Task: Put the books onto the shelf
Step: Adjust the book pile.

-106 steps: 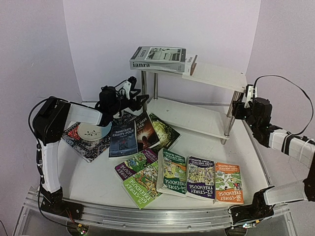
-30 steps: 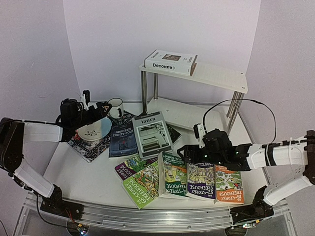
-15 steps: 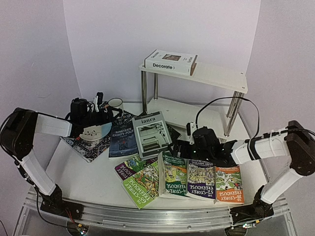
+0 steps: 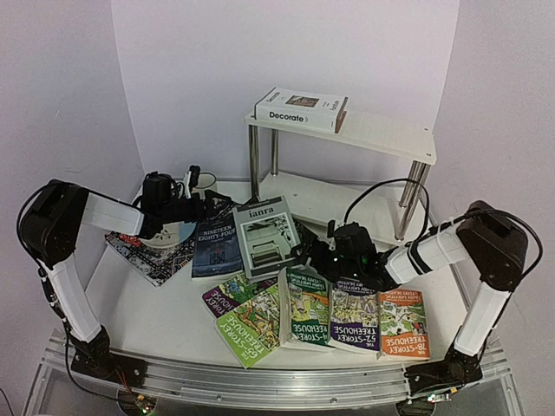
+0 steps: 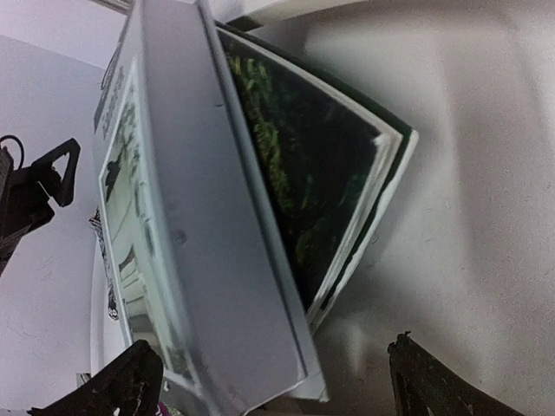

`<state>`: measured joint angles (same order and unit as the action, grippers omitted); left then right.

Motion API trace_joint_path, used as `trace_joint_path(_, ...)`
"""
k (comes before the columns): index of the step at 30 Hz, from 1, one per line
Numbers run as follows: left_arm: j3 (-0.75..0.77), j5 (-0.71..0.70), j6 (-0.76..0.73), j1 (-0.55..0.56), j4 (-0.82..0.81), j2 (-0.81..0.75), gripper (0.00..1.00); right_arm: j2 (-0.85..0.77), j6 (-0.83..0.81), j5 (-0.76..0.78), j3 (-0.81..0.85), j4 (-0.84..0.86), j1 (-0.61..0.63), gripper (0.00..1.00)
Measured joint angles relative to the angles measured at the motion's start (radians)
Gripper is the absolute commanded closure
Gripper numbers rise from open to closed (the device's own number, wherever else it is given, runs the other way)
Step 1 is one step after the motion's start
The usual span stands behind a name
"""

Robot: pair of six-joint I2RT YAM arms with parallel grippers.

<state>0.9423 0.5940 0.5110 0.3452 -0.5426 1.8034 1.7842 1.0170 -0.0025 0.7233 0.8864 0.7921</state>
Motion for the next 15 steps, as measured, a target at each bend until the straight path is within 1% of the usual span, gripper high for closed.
trace_joint_path(3, 0.013, 0.015, 0.017, 0.004, 0.001, 0.043, 0.04, 0.056, 0.054, -0.068, -0.007, 0.102, -0.035, 0.30)
trace_joint_path(4, 0.013, 0.017, 0.020, 0.004, 0.003, 0.053, 0.04, 0.070, 0.072, -0.092, -0.008, 0.135, -0.044, 0.32)
trace_joint_path(6, 0.013, 0.017, 0.026, 0.004, 0.004, 0.065, 0.04, 0.093, 0.103, -0.129, -0.008, 0.192, -0.052, 0.34)
trace_joint_path(11, 0.013, 0.032, 0.039, 0.004, 0.007, 0.068, 0.06, 0.120, 0.139, -0.180, -0.010, 0.257, -0.053, 0.29)
trace_joint_path(14, 0.013, 0.039, 0.040, 0.007, 0.009, 0.068, 0.06, 0.121, 0.152, -0.195, -0.017, 0.270, -0.053, 0.16)
trace_joint_path(15, 0.013, 0.040, 0.040, 0.009, 0.009, 0.068, 0.06, 0.121, 0.156, -0.198, -0.020, 0.273, -0.053, 0.15)
